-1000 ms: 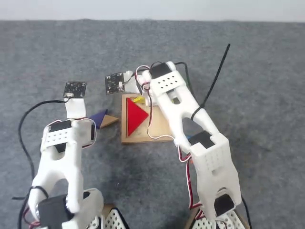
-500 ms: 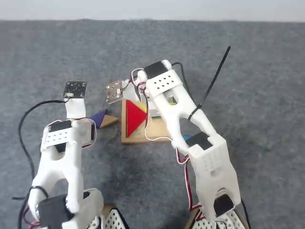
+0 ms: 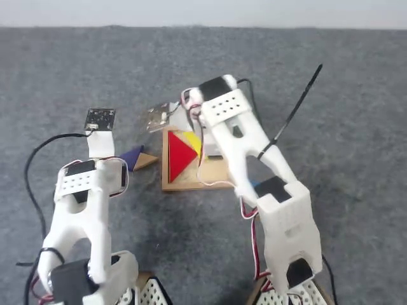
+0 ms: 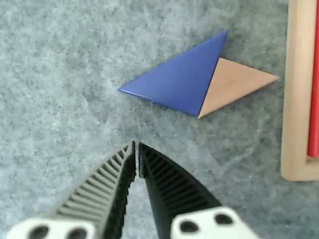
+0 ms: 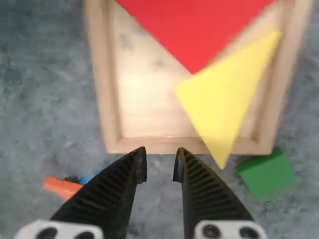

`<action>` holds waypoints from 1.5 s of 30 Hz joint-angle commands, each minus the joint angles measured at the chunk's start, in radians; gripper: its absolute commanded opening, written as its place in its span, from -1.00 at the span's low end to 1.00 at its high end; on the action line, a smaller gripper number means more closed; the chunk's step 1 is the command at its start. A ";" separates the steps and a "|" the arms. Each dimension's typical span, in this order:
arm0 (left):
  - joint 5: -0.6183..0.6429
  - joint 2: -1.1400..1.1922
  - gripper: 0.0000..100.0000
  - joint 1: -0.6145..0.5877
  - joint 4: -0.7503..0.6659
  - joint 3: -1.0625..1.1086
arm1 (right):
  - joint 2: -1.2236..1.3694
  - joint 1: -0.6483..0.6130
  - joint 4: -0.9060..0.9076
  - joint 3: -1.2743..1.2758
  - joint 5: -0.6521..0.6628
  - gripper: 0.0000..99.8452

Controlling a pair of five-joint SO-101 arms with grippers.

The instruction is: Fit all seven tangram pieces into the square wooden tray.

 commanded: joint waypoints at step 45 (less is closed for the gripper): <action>-0.008 -0.017 -0.97 -0.009 -0.017 -0.004 | -0.572 0.226 -0.194 0.356 -0.417 -0.99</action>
